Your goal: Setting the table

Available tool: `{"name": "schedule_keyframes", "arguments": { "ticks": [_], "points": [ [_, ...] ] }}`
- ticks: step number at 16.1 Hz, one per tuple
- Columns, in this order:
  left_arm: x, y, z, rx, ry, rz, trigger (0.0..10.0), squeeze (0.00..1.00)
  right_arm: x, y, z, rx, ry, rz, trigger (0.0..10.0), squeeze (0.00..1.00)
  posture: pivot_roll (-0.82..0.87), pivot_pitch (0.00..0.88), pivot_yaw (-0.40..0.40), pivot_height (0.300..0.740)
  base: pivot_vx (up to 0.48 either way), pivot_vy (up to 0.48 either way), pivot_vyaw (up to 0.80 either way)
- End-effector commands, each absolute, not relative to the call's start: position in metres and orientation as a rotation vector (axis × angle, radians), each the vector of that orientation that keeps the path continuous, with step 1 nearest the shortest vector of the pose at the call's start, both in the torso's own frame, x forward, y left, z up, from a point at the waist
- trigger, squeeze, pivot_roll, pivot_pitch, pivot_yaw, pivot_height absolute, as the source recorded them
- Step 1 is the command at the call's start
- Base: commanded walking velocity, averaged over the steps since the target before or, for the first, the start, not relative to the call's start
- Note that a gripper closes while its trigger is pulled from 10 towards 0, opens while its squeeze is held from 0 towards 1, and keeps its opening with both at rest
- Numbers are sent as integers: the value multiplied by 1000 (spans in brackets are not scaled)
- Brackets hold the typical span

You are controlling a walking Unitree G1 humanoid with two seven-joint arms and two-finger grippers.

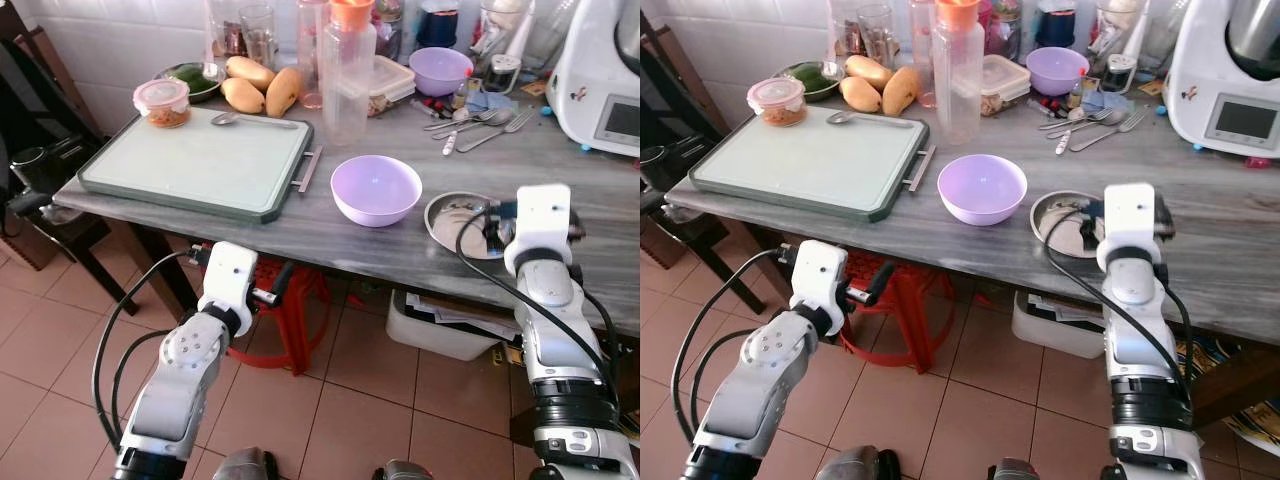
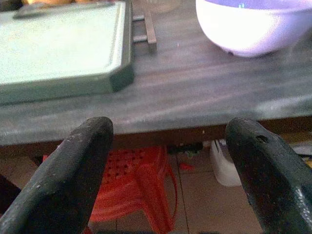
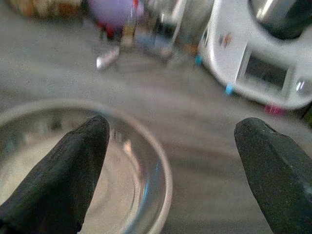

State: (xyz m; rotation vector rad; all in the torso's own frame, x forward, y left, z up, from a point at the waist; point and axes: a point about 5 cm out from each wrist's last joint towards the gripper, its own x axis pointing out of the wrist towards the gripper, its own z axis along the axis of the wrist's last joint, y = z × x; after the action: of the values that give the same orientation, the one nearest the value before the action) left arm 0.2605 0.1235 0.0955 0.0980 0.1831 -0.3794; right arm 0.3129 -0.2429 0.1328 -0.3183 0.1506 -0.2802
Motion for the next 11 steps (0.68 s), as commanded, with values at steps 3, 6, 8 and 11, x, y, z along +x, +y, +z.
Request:
{"name": "schedule_keyframes", "arguments": {
  "ticks": [3, 6, 8, 11],
  "points": [
    [254, 126, 100, 121, 183, -392, 10000, 0, 317, -253, 130, -289, 227, -279, 10000, 1000, -19, 0, 49, 740, 0, 0, 0],
    [246, 129, 99, 127, 204, -395, 10000, 0, 325, -250, 129, -251, 274, -212, 10000, 1000, -7, 0, 57, 740, 0, 0, 0],
    [243, 130, 98, 131, 221, -394, 10000, 0, 330, -246, 131, -246, 279, -161, 10000, 1000, -4, 2, 57, 740, 0, 0, 0],
    [241, 131, 97, 132, 233, -393, 10000, 0, 332, -247, 125, -249, 335, -136, 10000, 976, -2, 4, 57, 740, 0, 0, 0]
  ]
}}
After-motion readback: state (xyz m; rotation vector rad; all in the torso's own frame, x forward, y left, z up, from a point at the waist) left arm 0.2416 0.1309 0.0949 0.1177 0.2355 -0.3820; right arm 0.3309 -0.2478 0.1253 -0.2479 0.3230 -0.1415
